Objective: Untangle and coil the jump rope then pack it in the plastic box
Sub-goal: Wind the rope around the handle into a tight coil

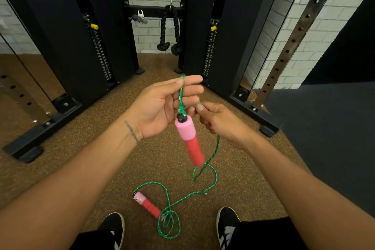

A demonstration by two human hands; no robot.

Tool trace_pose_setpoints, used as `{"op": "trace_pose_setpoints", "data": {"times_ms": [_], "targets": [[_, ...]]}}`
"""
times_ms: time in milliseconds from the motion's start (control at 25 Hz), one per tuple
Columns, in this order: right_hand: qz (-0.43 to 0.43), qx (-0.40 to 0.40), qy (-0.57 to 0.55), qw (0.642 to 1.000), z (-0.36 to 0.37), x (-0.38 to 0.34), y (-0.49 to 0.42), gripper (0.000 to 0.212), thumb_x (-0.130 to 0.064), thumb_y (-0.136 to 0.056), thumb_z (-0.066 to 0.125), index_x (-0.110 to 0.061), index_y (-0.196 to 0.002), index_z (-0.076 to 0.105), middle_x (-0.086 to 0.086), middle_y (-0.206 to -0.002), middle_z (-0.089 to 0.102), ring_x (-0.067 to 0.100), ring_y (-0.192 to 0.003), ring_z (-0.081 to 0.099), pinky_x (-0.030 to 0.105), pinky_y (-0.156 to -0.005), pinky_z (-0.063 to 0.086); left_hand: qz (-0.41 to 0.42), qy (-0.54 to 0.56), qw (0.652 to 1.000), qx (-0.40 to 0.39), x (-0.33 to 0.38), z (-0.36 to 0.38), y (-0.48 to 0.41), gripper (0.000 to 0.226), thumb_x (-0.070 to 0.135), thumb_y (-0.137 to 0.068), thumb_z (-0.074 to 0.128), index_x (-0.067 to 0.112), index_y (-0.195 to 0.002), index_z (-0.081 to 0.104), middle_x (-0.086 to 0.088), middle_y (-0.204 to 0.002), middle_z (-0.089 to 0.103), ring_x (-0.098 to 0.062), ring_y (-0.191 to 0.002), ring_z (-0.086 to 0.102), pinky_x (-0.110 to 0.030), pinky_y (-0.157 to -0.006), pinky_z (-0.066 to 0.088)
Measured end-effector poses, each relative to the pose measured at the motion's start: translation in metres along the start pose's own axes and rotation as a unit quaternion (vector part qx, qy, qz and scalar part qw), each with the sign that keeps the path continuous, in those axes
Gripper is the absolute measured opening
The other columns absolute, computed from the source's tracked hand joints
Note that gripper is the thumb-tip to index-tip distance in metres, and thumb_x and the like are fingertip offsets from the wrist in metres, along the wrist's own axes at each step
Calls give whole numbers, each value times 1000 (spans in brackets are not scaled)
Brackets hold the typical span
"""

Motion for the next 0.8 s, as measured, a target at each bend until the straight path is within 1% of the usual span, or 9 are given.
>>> {"op": "trace_pose_setpoints", "data": {"times_ms": [120, 200, 320, 400, 440, 520, 600, 720, 800], "targets": [[8, -10, -21, 1000, 8, -2, 3, 30, -35, -106, 45, -34, -85, 67, -13, -58, 36, 3, -47, 28, 20, -46, 22, 28, -10, 1000, 0, 1, 4, 2, 38, 15, -97, 46, 5, -131, 59, -9, -106, 77, -16, -87, 75, -37, -84, 57], [11, 12, -39, 999, 7, -5, 3, 31, -34, -106, 44, -34, -83, 64, -10, -59, 38, 4, -47, 27, 21, -45, 21, 31, -6, 999, 6, -1, 5, 3, 35, 16, -100, 44, 6, -129, 60, -12, -109, 76, -16, -88, 76, -37, -85, 58], [25, 64, -59, 996, -1, -4, 4, 16, -30, -106, 44, -23, -95, 54, -5, -63, 44, 2, -44, 30, 19, -42, 23, 23, -8, 998, 54, -5, 6, 7, 29, 23, -101, 47, 8, -115, 69, -8, -96, 79, -10, -74, 75, -32, -77, 59], [26, 68, -25, 997, -3, -1, 5, 14, -30, -105, 48, -21, -97, 57, -5, -64, 49, 3, -46, 34, 20, -43, 26, 23, 10, 997, 79, -5, 4, 10, 29, 26, -100, 50, 7, -109, 70, -8, -91, 79, -10, -70, 75, -32, -78, 59], [20, 62, 15, 998, -2, -1, 6, 15, -32, -103, 51, -23, -95, 60, -8, -63, 51, 4, -48, 37, 22, -46, 29, 27, 13, 997, 75, -3, 4, 12, 29, 24, -100, 50, 6, -114, 69, -9, -95, 79, -12, -76, 75, -35, -82, 58], [-10, 34, 131, 991, 2, -7, 9, 17, -37, -100, 56, -26, -88, 63, -12, -62, 53, 5, -52, 42, 28, -53, 34, 34, 5, 998, 52, 0, 3, 13, 32, 10, -99, 48, 6, -129, 59, -12, -114, 75, -17, -97, 74, -38, -91, 55], [-48, 0, 215, 975, 9, -18, 14, 20, -42, -98, 57, -26, -89, 65, -11, -64, 54, 5, -55, 44, 30, -58, 36, 29, -25, 998, 42, 3, 0, 13, 49, -7, -95, 46, 7, -141, 45, -15, -128, 68, -24, -113, 69, -34, -91, 57], [-91, -12, 257, 962, 9, -35, 27, 21, -49, -96, 56, -32, -91, 67, -6, -66, 56, 10, -60, 48, 33, -60, 40, 31, -119, 991, 56, 6, -10, 13, 65, -19, -89, 42, 8, -148, 37, -13, -131, 65, -23, -115, 67, -30, -92, 55], [-101, -26, 249, 963, 8, -41, 34, 24, -52, -95, 55, -35, -99, 71, -2, -75, 66, 19, -69, 59, 39, -68, 48, 29, -176, 982, 57, 4, -15, 14, 71, -21, -86, 38, 10, -150, 36, -9, -133, 65, -18, -117, 66, -29, -96, 51]]}}
Point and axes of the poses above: each hand's wrist, its own y-axis away from the middle knuckle, its own z-axis out of the palm, x = y × z, the point moved 6 cm from there along -y, towards the middle knuckle
